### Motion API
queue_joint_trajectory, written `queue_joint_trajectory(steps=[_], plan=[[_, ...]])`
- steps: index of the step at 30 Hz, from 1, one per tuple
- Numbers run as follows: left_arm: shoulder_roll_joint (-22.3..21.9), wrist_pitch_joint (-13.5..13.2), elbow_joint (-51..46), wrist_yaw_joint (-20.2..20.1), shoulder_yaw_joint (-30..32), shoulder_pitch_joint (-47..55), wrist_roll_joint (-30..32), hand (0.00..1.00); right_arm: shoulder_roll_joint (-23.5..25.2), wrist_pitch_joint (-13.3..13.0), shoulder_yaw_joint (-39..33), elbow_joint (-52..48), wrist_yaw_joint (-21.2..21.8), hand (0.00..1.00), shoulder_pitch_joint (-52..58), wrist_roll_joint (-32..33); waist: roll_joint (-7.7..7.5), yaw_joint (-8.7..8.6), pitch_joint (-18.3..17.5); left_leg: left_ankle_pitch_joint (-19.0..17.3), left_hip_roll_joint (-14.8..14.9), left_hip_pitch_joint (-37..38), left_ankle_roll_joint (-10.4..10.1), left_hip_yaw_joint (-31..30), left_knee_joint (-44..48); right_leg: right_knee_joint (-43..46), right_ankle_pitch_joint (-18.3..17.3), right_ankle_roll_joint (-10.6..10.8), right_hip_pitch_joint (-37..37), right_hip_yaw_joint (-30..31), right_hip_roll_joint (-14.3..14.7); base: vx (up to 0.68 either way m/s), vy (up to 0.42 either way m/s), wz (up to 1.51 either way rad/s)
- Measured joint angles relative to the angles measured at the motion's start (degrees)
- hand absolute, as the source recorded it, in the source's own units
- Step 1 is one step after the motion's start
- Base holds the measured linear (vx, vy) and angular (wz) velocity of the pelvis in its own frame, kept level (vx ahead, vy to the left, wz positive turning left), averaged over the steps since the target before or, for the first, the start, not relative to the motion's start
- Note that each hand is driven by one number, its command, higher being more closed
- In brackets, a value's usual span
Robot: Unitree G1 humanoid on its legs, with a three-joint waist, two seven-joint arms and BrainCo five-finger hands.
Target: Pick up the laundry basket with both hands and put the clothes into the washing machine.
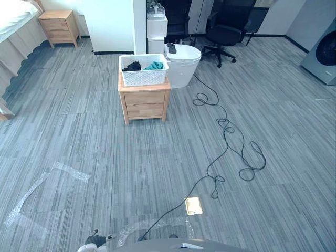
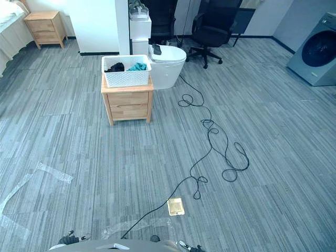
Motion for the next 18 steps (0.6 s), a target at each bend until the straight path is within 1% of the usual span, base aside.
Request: queue_joint_trajectory(steps=[5,16,18], plan=[[-0.05,-0.06,-0.01,-0.01,-0.03,-0.01,-0.70,0.00,-0.01,-0.03,0.09,-0.10,0.00,0.00,0.12,0.03,0.01,0.00,0.01,-0.12,0.07,-0.01,-0.34,0.21,-0.02,-0.07,-0.09,0.12,-0.04,-0.03,-0.03,-0.04,-0.014,-0.01],[-0.01,-0.45,-0.01,-0.38,-0.01,0.16,-1.70,0.00,-0.03,-0.03,0.54,-0.13,0.00,0.00,0.10,0.09,-0.10,0.21,0.06,-0.80,-0.05,-0.23,-0.28,1.95,-0.01,-0.58,0.23,0.62,-0.58,1.62,-0.14,0.01,-0.011,-0.08],[-0.03,-0.49,-0.06,-0.42,0.08,0.10,-1.71,0.00,-0.04,0.00,0.48,-0.12,0.00,0.00,-0.04,0.35,-0.10,0.68,0.05,-0.94,-0.09,-0.88,-0.19,2.27,-0.01,-0.47,0.24,0.50,-1.43,2.03,-0.14,0.06,-0.014,-0.07]])
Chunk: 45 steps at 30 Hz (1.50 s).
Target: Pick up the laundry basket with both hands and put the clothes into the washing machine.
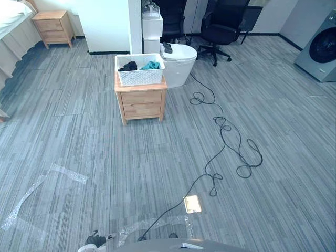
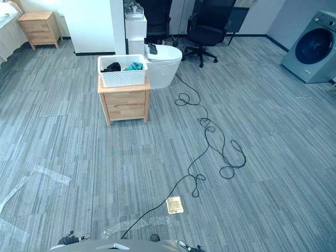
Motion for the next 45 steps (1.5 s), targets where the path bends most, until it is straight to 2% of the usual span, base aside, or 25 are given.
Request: queue_joint_trajectory(steps=[3,5,7,9,10,13,15,16,18,20,21,22,23,24,26,29,31,34,35,37,38,40,42,43,45], plan=[[0.00,-0.09,-0.13,0.05,1.37,-0.02,-0.02,0.00,0.07,0.07,-0.80,-0.01,0.00,0.00,-0.74,0.27,-0.04,0.17,0.73,-0.46,-0.26,-0.10,0.47,0.27,0.03,1.54,-0.93,0.61,-0.89,0.26,-0.17,0.06,-0.008,-0.07],[-0.54,-0.13,-0.30,0.09,3.54,-0.04,-0.02,0.00,0.70,0.10,-2.09,-0.29,-0.01,0.00,-0.90,0.39,-0.51,0.32,1.73,-1.35,-0.72,0.87,0.70,0.20,0.04,6.12,-3.61,2.51,-1.87,-0.48,-0.79,0.08,0.008,0.09],[-1.85,-0.06,-1.55,0.16,6.05,-0.68,-0.02,0.00,0.98,0.14,-3.31,-1.90,-0.04,0.00,-0.28,1.67,0.02,0.87,2.33,-2.87,-0.37,1.77,1.72,0.31,0.08,16.87,-5.51,4.60,-6.00,-0.80,-0.52,0.09,0.027,0.21],[-3.60,0.02,-2.94,0.32,10.86,-1.75,-0.08,0.00,2.31,-0.33,-3.35,-5.30,-0.02,0.00,1.11,3.62,0.51,0.79,4.06,-3.71,0.22,4.23,2.00,0.06,0.97,37.06,-6.26,3.72,-15.14,-2.49,0.19,0.13,0.057,0.39],[-3.77,0.07,-3.14,0.48,11.55,-1.88,-0.18,0.00,2.35,-0.42,-3.26,-5.39,-0.02,0.00,1.32,3.75,-0.09,0.99,3.91,-4.68,0.47,4.15,1.87,-0.14,2.13,39.27,-7.78,3.30,-16.71,-3.01,0.23,0.19,0.075,0.24],[-4.50,0.11,-4.38,0.50,11.79,-2.51,-0.55,0.00,3.60,-0.92,-3.69,-5.28,-0.01,0.00,1.76,4.05,-1.49,1.47,4.05,-7.55,1.17,6.20,1.12,-0.86,3.76,35.01,-9.56,3.01,-20.17,-5.85,0.83,0.18,0.073,0.02],[-5.59,0.09,-4.59,0.46,11.83,-3.83,-0.49,0.00,3.96,-1.09,-5.98,-5.98,0.01,0.00,1.79,4.18,-1.40,0.80,4.04,-9.27,1.27,7.00,0.66,-1.24,3.75,27.02,-7.91,1.83,-21.76,-5.82,1.81,0.33,0.040,0.11],[-5.78,0.08,-4.63,0.39,11.91,-4.98,-0.48,0.00,4.65,-1.06,-8.08,-6.48,-0.01,0.00,1.75,4.16,-1.40,0.15,4.03,-10.63,1.11,7.61,0.30,-2.24,3.74,19.30,-4.85,0.44,-22.66,-6.20,2.32,0.39,0.007,0.22],[-6.28,0.09,-4.68,0.34,12.47,-5.96,-0.45,0.00,4.96,-0.92,-9.38,-6.54,-0.02,0.00,2.11,4.06,-1.31,-0.53,4.06,-12.18,1.07,9.33,-0.53,-3.75,3.50,15.23,-2.55,-1.02,-23.08,-6.55,2.98,0.48,-0.029,0.41],[-7.19,0.08,-5.29,-0.05,13.54,-5.15,-0.43,0.00,5.13,-0.74,-9.50,-6.61,-0.03,0.00,3.82,3.92,-0.71,-1.26,3.58,-15.09,2.69,12.30,-4.46,-5.74,4.34,15.97,-1.03,-2.99,-22.09,-7.36,3.89,0.58,-0.118,0.89],[-7.35,0.10,-5.73,-0.19,14.25,-4.51,-0.43,0.00,5.60,-0.53,-9.56,-6.71,-0.14,0.00,4.38,3.78,-1.39,-1.55,2.81,-16.58,3.11,11.71,-6.46,-5.56,9.28,15.83,2.93,-3.89,-20.82,-7.34,3.40,0.63,-0.167,0.94],[-7.83,0.20,-5.75,-0.38,14.88,-4.73,-0.47,0.00,5.15,-0.29,-9.52,-6.94,0.06,0.00,4.21,3.81,-0.13,-1.47,2.27,-18.04,4.65,10.34,-7.05,-5.50,13.40,17.09,2.38,-4.20,-20.49,-8.88,4.01,0.65,-0.173,0.82],[-8.79,0.30,-5.90,-0.53,16.85,-4.62,-0.53,0.00,4.40,-0.28,-9.22,-7.44,0.05,0.00,3.53,3.72,0.86,-1.55,1.36,-18.29,6.42,4.89,-7.52,-4.97,24.80,18.14,1.18,-5.76,-19.95,-10.74,4.53,0.78,-0.235,0.40],[-9.92,0.34,-6.61,-0.59,18.78,-4.89,-1.10,0.00,4.24,-0.39,-8.97,-9.00,0.03,0.00,2.19,3.70,1.89,-0.69,1.54,-15.10,7.88,-0.77,-6.13,-3.08,38.03,18.42,-0.31,-7.36,-18.46,-11.22,5.27,0.78,-0.228,0.27],[-10.32,0.36,-7.33,-0.57,20.06,-4.33,-2.23,0.00,4.21,-0.64,-7.38,-10.84,0.02,0.00,-0.22,3.72,2.71,0.66,1.63,-6.02,10.46,-7.89,-6.36,-2.25,56.73,17.47,-2.28,-8.87,-14.02,-9.86,6.37,0.56,-0.160,-0.19],[-9.53,0.10,-9.19,-0.58,17.00,-3.48,-3.29,0.00,4.60,-1.02,-0.76,-11.29,-0.05,0.00,-4.27,3.74,2.22,2.99,2.10,-7.02,12.09,-13.82,-6.03,-1.70,71.58,12.92,-3.33,-9.84,-4.53,-4.98,7.21,0.53,-0.120,-0.57],[-8.95,-0.34,-9.76,-0.32,14.02,-3.42,-4.38,0.00,5.14,-1.17,2.41,-11.30,-0.40,0.00,-7.69,3.72,2.13,4.27,2.45,-11.16,12.81,-19.53,-5.44,-0.86,69.58,9.09,-3.39,-9.92,0.85,-2.04,6.76,0.43,0.002,-0.63],[-8.13,-1.13,-9.66,0.61,11.02,-3.06,-5.61,0.00,5.22,-1.84,3.29,-11.44,-1.21,0.00,-10.70,3.91,2.14,5.38,3.02,-14.29,10.87,-23.84,-5.68,-0.97,46.48,7.14,-6.83,-9.00,5.79,1.16,4.31,0.34,0.109,-0.59],[-8.32,-1.43,-9.65,0.64,11.05,-2.61,-5.67,0.00,5.13,-2.25,3.66,-11.68,-1.47,0.00,-11.03,3.89,2.45,5.30,3.02,-11.83,10.30,-23.85,-6.88,-1.21,32.82,6.12,-9.03,-7.76,7.70,1.70,3.41,0.29,0.121,-0.26],[-8.49,-1.54,-9.03,0.66,10.65,-2.18,-5.56,0.00,3.68,-2.34,2.66,-11.27,-2.23,0.00,-10.01,3.89,3.64,5.33,2.74,-8.51,10.42,-24.09,-7.86,-2.90,21.45,5.43,-12.80,-6.91,9.66,2.26,3.18,0.41,0.235,-0.38],[-8.43,-1.73,-8.64,0.72,11.86,-1.61,-5.88,0.00,3.54,-2.22,1.73,-11.09,-2.39,0.00,-8.97,3.88,3.69,5.13,2.68,-6.40,10.16,-24.06,-6.36,-3.44,21.01,6.87,-15.46,-6.38,10.85,3.32,2.75,0.62,0.408,-0.51],[-7.85,-1.77,-8.10,0.58,13.85,-0.46,-5.88,0.00,3.37,-2.22,1.46,-9.70,-2.49,0.00,-7.64,3.86,2.03,5.02,0.83,-0.10,8.08,-23.44,-4.54,-1.92,21.68,8.82,-17.84,-5.39,11.14,5.90,-0.13,0.59,0.359,-0.47],[-6.55,-1.85,-6.93,0.54,14.62,-0.59,-5.43,0.00,3.97,-2.22,0.02,-7.25,-2.41,0.00,-7.34,3.89,-0.71,4.63,0.01,0.03,5.84,-21.46,-2.56,1.21,20.25,15.66,-17.00,-4.45,8.39,8.80,-2.30,0.44,0.243,-0.42],[-6.27,-1.82,-6.52,0.57,14.79,-0.74,-5.40,0.00,4.44,-2.13,-0.81,-6.39,-2.39,0.00,-7.34,3.89,-1.07,4.64,-0.05,-0.14,5.44,-20.47,-2.28,1.98,19.59,18.76,-16.22,-3.19,6.99,9.76,-2.31,0.41,0.218,-0.32],[-5.95,-0.90,-5.71,0.69,15.32,-1.05,-5.38,0.00,6.09,-2.06,-2.28,-5.47,-2.06,0.00,-5.91,3.89,-0.96,3.63,0.61,-1.47,4.52,-13.29,-0.63,3.38,15.35,37.48,-11.26,5.87,0.15,10.18,-1.14,0.56,0.276,-0.35]])
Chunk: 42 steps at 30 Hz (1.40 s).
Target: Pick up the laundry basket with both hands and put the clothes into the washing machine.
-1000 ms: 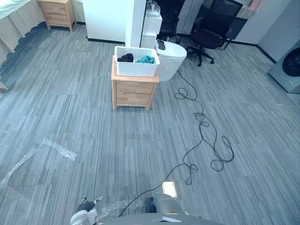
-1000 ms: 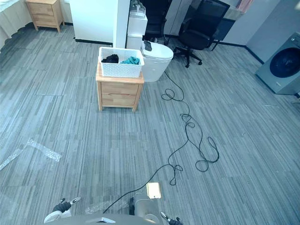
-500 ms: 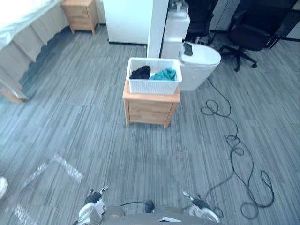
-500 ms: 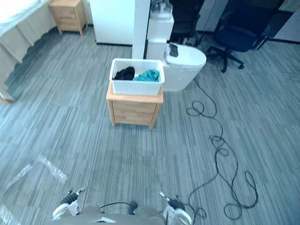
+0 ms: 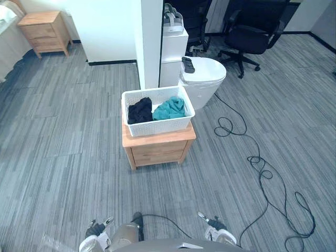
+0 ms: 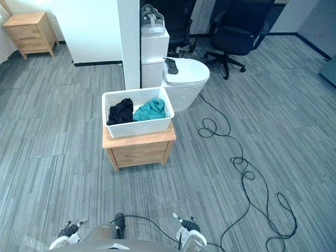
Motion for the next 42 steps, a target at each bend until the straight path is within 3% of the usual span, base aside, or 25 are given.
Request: queue_joint_trajectory(steps=[2,3,4,7,10,11,12,13,14,15,16,18,21,22,24,26,29,30,31,32,33,34,36,38,42], plan=[[-0.06,0.08,0.15,0.00,-0.46,-0.06,-0.01,0.00,-0.10,-0.05,0.25,-0.61,0.16,0.00,0.03,-0.06,0.30,0.40,0.33,-0.56,-0.08,5.24,0.22,1.23,-2.72,6.07,-1.21,-1.80,-2.84,-1.12,0.24,0.36,0.179,-0.45],[-0.09,0.04,0.17,-0.02,-0.79,-0.71,0.00,0.00,-0.07,-0.24,0.43,-1.33,0.17,0.00,0.33,0.00,1.38,-0.01,0.98,-0.97,0.29,9.67,0.26,1.96,-5.64,6.18,-3.00,-3.11,-5.36,-3.69,0.18,0.28,0.135,-0.36],[-0.05,0.02,0.19,0.00,-0.81,-0.93,-0.02,0.00,-0.08,-0.25,0.44,-1.32,0.17,0.00,0.32,0.02,1.38,-0.11,0.97,-1.04,0.39,10.23,0.27,2.02,-6.13,5.67,-3.39,-3.38,-5.88,-4.13,0.19,0.29,0.108,-0.15],[0.28,-0.32,1.20,-0.02,-0.78,-3.34,-0.01,0.00,-0.64,-0.22,-0.11,-1.18,0.15,0.00,0.35,0.23,1.21,-1.38,0.86,-2.40,1.68,13.48,-0.82,2.01,-8.77,-6.89,-4.16,-3.94,-10.90,-8.40,0.06,0.19,-0.018,-0.05],[-0.30,-0.27,1.57,0.04,-0.69,-3.89,0.00,0.00,-1.67,-0.17,-0.68,-1.05,0.10,0.00,1.11,0.25,1.24,-2.32,0.93,-5.18,3.19,15.01,-2.56,2.24,-8.65,-22.78,2.81,-4.50,-13.96,-9.78,0.32,0.20,-0.115,-0.09],[-0.55,-0.24,1.90,0.03,-0.63,-3.83,0.02,0.00,-1.68,-0.16,-0.94,-0.73,0.10,0.00,2.24,0.26,1.04,-2.77,0.92,-6.15,3.27,15.44,-3.66,2.17,-8.58,-28.22,6.60,-4.69,-14.20,-9.50,0.05,0.25,-0.167,0.11],[-0.89,-0.20,2.29,-0.02,-0.10,-3.71,0.10,0.00,-1.63,-0.21,-2.52,-0.63,0.15,0.00,3.00,1.04,0.79,-3.24,0.91,-7.31,3.18,16.56,-4.85,1.82,-8.41,-29.41,11.42,-4.39,-14.35,-9.18,-0.21,0.29,-0.191,0.14],[-1.22,-0.10,2.35,-0.01,0.53,-3.68,0.43,0.00,-1.93,-0.19,-2.82,-0.56,0.09,0.00,3.20,1.05,0.69,-3.55,0.74,-7.89,3.34,17.24,-5.56,1.56,-8.46,-28.69,13.94,-4.47,-14.23,-9.36,0.01,0.35,-0.230,0.14],[-2.34,-0.08,2.34,-0.05,1.09,-3.55,1.23,0.00,-3.15,-0.11,-3.25,0.32,0.12,0.00,3.51,1.01,2.35,-3.61,0.39,-8.59,5.13,18.36,-6.65,1.01,-8.99,-26.43,13.19,-5.00,-14.40,-10.65,1.56,0.32,-0.196,0.16],[-3.11,-0.09,2.36,-0.10,1.24,-3.17,1.28,0.00,-3.83,-0.12,-3.32,0.98,0.12,0.00,3.62,1.01,2.97,-3.83,0.16,-8.57,6.05,18.34,-6.87,0.68,-9.23,-26.07,12.34,-5.36,-14.50,-11.49,2.19,0.48,-0.242,0.33],[-4.99,-0.08,2.31,-0.18,1.56,-3.53,1.30,0.00,-4.93,-0.04,-3.32,1.01,0.10,0.00,3.93,1.02,4.81,-3.83,-0.50,-7.63,7.75,18.98,-8.32,0.34,-9.66,-24.60,10.94,-6.51,-14.65,-13.50,3.32,0.47,-0.215,0.47],[-5.51,-0.05,2.11,-0.17,1.65,-3.66,1.33,0.00,-4.92,0.06,-3.22,0.96,0.15,0.00,4.31,0.90,4.92,-3.79,-0.67,-5.21,8.36,19.82,-9.24,0.17,-9.38,-22.29,8.53,-8.06,-13.63,-15.22,3.68,0.41,-0.207,0.43],[-4.81,-0.10,0.65,-0.04,1.67,-3.64,1.15,0.00,-3.37,0.05,-2.78,0.90,0.11,0.00,3.79,0.75,2.68,-3.42,-0.56,-4.23,9.63,16.77,-9.15,-2.31,0.56,-23.15,5.98,-9.63,-9.46,-17.65,3.27,0.27,-0.202,0.45],[-4.74,-0.10,-0.79,-0.02,2.02,-3.57,1.15,0.00,-2.86,0.05,-0.81,0.62,0.05,0.00,3.55,0.71,1.81,-3.33,-0.62,-4.25,10.33,12.56,-9.13,-3.14,9.92,-24.14,5.50,-10.00,-7.95,-18.00,3.19,0.19,-0.190,0.29],[-4.60,-0.27,-2.41,0.58,1.99,-3.46,0.77,0.00,-2.74,-0.01,2.44,-0.55,-0.04,0.00,2.69,0.73,1.18,-1.99,-0.22,-1.93,11.91,4.36,-7.46,-4.98,27.62,-25.30,4.98,-10.89,-5.22,-18.17,3.38,0.18,-0.146,-0.01],[-3.95,-0.62,-2.32,1.82,0.27,-3.31,-1.53,0.00,-2.78,-0.22,2.24,-1.34,-0.19,0.00,1.56,0.86,1.14,-1.93,-0.20,-4.65,12.19,1.16,-7.10,-3.01,33.37,-27.20,4.84,-11.11,-1.75,-17.74,2.33,0.15,-0.028,-0.10],[-3.67,-1.45,-2.32,3.10,-1.12,-3.49,-4.28,0.00,-3.03,-0.43,1.56,-4.06,-0.76,0.00,-0.07,2.65,1.13,-2.23,-0.16,-7.10,11.64,1.32,-7.39,0.83,21.81,-28.34,4.66,-10.77,-0.10,-17.07,0.62,0.15,0.045,-0.09],[-3.49,-1.92,-2.39,3.99,-2.10,-3.50,-5.56,0.00,-3.07,-0.74,1.64,-7.59,-1.85,0.00,0.04,3.18,1.39,-2.68,-0.33,-6.01,10.32,2.08,-8.28,-0.17,10.49,-27.84,4.20,-10.01,-0.98,-16.95,0.13,0.08,0.092,-0.03],[-3.48,-2.15,-2.41,4.46,-2.48,-3.39,-6.09,0.00,-3.39,-0.83,1.83,-11.98,-3.03,0.00,0.74,2.92,2.27,-2.89,-0.53,-1.22,9.67,2.30,-8.91,-1.05,2.81,-26.96,3.56,-9.11,-2.06,-16.53,0.32,0.12,0.184,-0.23],[-3.46,-2.33,-2.40,4.82,-2.66,-3.21,-6.58,0.00,-4.48,-0.85,1.89,-19.10,-4.33,0.00,1.63,1.71,4.50,-2.83,-0.04,4.77,10.08,2.23,-9.10,-1.10,-0.55,-25.31,2.46,-8.08,-3.15,-15.64,1.49,0.12,0.290,-0.16],[-2.60,-2.33,-2.41,4.87,-2.07,-2.91,-6.98,0.00,-5.07,-0.87,2.28,-26.76,-5.28,0.00,3.37,-1.22,5.39,-3.86,-0.38,2.59,9.43,3.44,-9.01,-0.74,-2.97,-23.77,1.31,-6.87,-3.95,-15.39,1.04,0.11,0.315,-0.09],[-1.96,-2.33,-2.78,4.88,-1.83,-2.85,-6.99,0.00,-5.14,-1.15,2.34,-30.45,-5.45,0.00,4.27,-2.63,5.38,-4.21,-0.42,2.20,8.79,4.14,-8.64,-0.74,-4.81,-22.92,0.72,-6.45,-4.60,-15.34,0.52,0.08,0.289,0.06],[2.24,-2.93,-3.54,4.90,-0.43,-2.76,-6.94,0.00,-4.77,-1.81,2.87,-40.85,-5.78,0.00,6.41,-4.97,3.08,-4.57,-0.20,3.25,6.04,5.44,-7.53,0.87,-9.23,-21.88,-0.15,-5.27,-6.51,-13.61,-1.63,0.03,0.151,-0.12],[4.70,-2.94,-3.63,4.85,2.07,-2.54,-6.80,0.00,-4.49,-1.92,4.00,-46.73,-5.62,0.00,7.98,-7.37,2.39,-4.70,-0.26,3.73,4.70,6.29,-6.86,2.47,-11.16,-23.10,0.45,-4.27,-6.71,-12.04,-2.71,0.06,0.147,-0.30],[7.29,-3.30,-5.79,4.88,7.28,-2.11,-6.82,0.00,-3.81,-2.48,4.28,-52.77,-5.18,0.00,8.67,-11.23,2.69,-4.53,-0.10,3.61,3.16,7.03,-6.36,5.41,-12.94,-26.69,2.50,-2.61,-6.74,-9.03,-3.96,0.05,0.119,-0.36]])
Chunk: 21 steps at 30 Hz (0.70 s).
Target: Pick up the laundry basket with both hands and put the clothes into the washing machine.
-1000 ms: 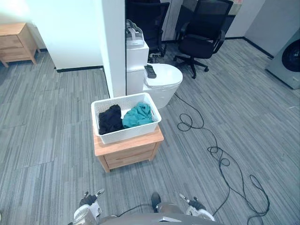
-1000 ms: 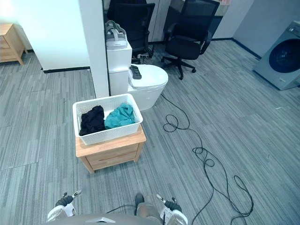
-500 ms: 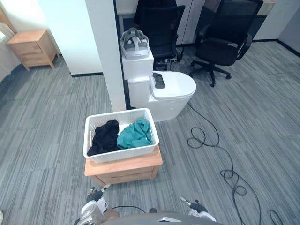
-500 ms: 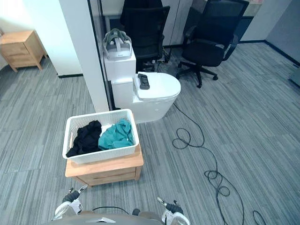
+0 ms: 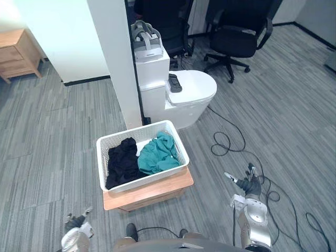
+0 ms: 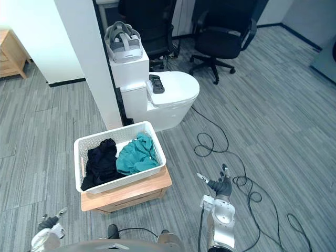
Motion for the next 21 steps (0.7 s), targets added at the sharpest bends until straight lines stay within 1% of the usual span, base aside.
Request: queue_joint_trajectory(steps=[2,5,8,10,13,16,17,19,20,21], plan=[[1.02,-0.22,-2.15,-0.01,1.64,0.05,0.03,0.00,0.00,-0.01,-0.11,-4.18,0.14,0.00,0.86,-0.48,0.51,-0.22,0.02,0.24,-0.37,-0.48,0.35,0.34,-0.77,-2.22,1.30,0.29,0.00,0.35,-0.34,0.04,0.054,-0.11],[1.36,-1.02,-7.68,-0.05,3.46,0.90,0.02,0.00,-0.07,-0.19,-0.81,-9.92,0.16,0.00,1.03,-2.56,0.56,-0.34,0.02,0.27,-0.31,-0.84,0.39,0.77,-1.04,-4.16,2.55,0.38,0.11,0.90,-0.18,0.04,0.007,-0.09],[1.44,-1.51,-13.75,-0.12,5.53,2.06,0.00,0.00,-0.31,-0.75,-1.56,-14.70,0.26,0.00,1.00,-4.30,0.73,-0.32,0.03,0.50,-0.06,-0.82,0.68,0.94,-1.63,-5.18,3.11,0.28,0.29,1.00,0.14,0.02,-0.025,-0.05],[1.57,-1.60,-15.59,-0.15,6.52,2.07,0.01,0.00,-1.49,-0.83,-1.65,-16.18,0.63,0.00,0.92,-4.91,1.05,-0.17,0.01,0.59,-0.09,-0.83,0.80,0.85,-1.75,-5.22,3.15,0.29,0.31,0.95,0.13,0.01,-0.028,0.03],[3.42,-1.69,-15.62,-0.48,6.59,1.32,0.00,0.00,-4.73,-1.12,-0.39,-16.18,1.66,0.00,0.23,-4.91,1.64,-0.22,0.06,0.84,-0.18,-0.98,1.11,0.44,-1.81,-5.31,3.29,0.33,0.40,0.73,0.09,0.00,-0.023,0.06],[6.18,-1.68,-14.80,-0.51,6.32,-1.00,0.66,0.00,-9.01,-1.12,1.95,-15.91,2.52,0.00,-2.38,-4.96,2.16,-0.38,0.37,1.59,-0.05,-1.89,1.17,-0.45,-1.86,-5.80,3.97,0.30,0.18,-0.22,0.14,-0.04,-0.033,0.14],[7.76,-1.67,-13.61,-0.52,5.42,-2.42,1.31,0.00,-11.06,-1.12,3.14,-15.69,2.63,0.00,-4.46,-5.38,2.32,-0.33,0.48,1.96,0.06,-2.37,1.23,-0.48,-1.87,-6.19,4.44,0.32,-0.10,-0.23,0.23,-0.05,-0.021,0.05],[9.58,-1.54,-11.80,-0.54,3.36,-4.55,2.46,0.00,-13.95,-1.34,5.25,-13.86,2.71,0.00,-8.06,-6.50,2.56,-0.38,0.71,2.53,0.11,-2.91,1.28,-0.86,-1.91,-6.63,5.04,0.33,-0.28,-0.48,0.27,-0.06,-0.024,0.06],[10.40,-1.34,-10.49,-0.64,1.75,-6.12,3.50,0.00,-15.66,-1.39,6.76,-11.57,2.72,0.00,-10.53,-6.55,2.60,-0.30,0.81,2.80,0.15,-3.16,1.27,-0.92,-1.93,-6.72,5.36,0.35,-0.47,-0.48,0.29,-0.07,-0.021,0.04],[10.59,-1.21,-10.17,-0.80,1.00,-6.83,3.58,0.00,-16.34,-1.37,7.49,-10.59,2.74,0.00,-11.67,-6.55,2.64,-0.30,0.88,2.93,0.16,-3.33,1.31,-0.94,-1.97,-6.74,5.50,0.36,-0.63,-0.48,0.30,-0.08,-0.018,0.01]])
